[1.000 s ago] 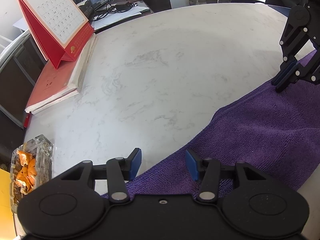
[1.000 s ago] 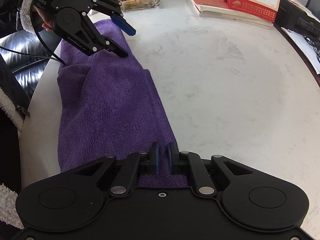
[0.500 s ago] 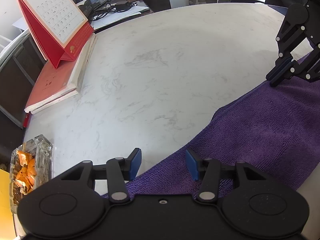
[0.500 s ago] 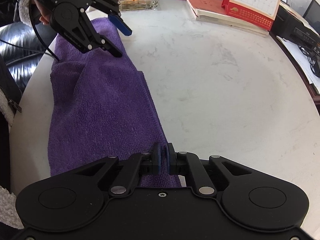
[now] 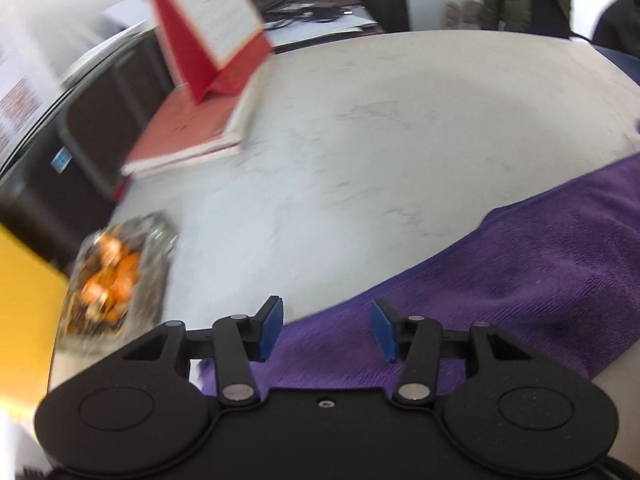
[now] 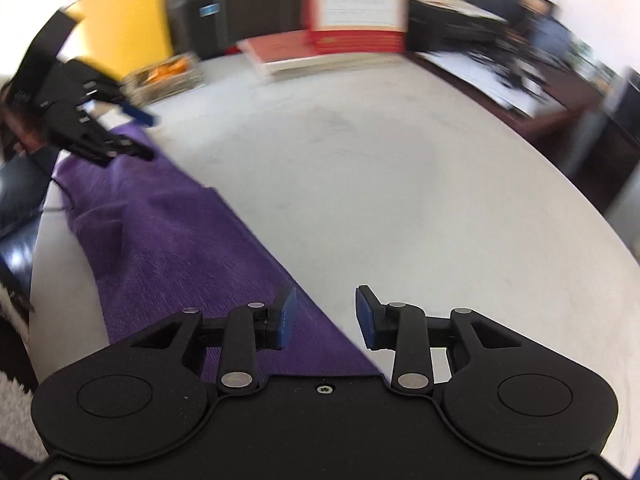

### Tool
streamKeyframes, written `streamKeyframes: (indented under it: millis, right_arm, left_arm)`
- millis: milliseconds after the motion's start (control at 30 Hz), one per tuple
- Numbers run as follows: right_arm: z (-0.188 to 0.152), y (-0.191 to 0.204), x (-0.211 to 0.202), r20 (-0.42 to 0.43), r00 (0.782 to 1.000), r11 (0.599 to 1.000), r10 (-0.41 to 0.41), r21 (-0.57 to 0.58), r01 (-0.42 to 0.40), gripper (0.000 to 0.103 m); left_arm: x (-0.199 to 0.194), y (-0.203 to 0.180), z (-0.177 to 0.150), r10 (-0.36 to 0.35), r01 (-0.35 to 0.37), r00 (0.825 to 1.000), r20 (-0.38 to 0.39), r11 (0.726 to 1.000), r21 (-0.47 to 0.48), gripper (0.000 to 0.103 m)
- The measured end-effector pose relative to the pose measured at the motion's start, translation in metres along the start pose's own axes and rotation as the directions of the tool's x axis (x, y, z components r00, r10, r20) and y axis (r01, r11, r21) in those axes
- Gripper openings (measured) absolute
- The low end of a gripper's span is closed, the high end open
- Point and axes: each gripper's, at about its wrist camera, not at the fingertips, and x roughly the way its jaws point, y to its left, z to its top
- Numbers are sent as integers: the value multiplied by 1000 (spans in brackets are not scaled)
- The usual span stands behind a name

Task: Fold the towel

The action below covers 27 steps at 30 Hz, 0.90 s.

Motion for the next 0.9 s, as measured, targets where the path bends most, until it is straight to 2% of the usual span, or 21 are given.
streamKeyframes:
  millis: [100,233,367,433,633,800,900]
  right_arm:
    - [-36,-21,-12,-46,997,987,-62,143,68,32]
    - [-63,-39,-16,-68,993,961,-95,254,109,32]
    - [-76,-45,-9,-106,988,955,-111,265,136,32]
    - [-80,-45,-9,-91,990,956,-108,264,129,32]
    - [-88,-54,-14,-103,983,952,-154,253,175,32]
    - [-103,-76,-27,-107,975,937,-193,275,215,32]
    - [-108,-88,-32,-118,970,927,-215,288,240,32]
  left_arm:
    - [1,0,-9,-11,11,1000,-27,1000,-8,46]
    - [10,-9,-12,-29,30,998,-48,999,23,46]
    - [17,-12,-11,-34,35,999,-32,999,34,46]
    - [20,-12,-8,-41,42,999,-21,999,34,46]
    - [34,-25,16,-68,69,998,-12,993,100,46]
    - [53,-47,47,-123,117,992,23,976,184,46]
    - [59,-51,55,-159,145,987,38,958,246,48]
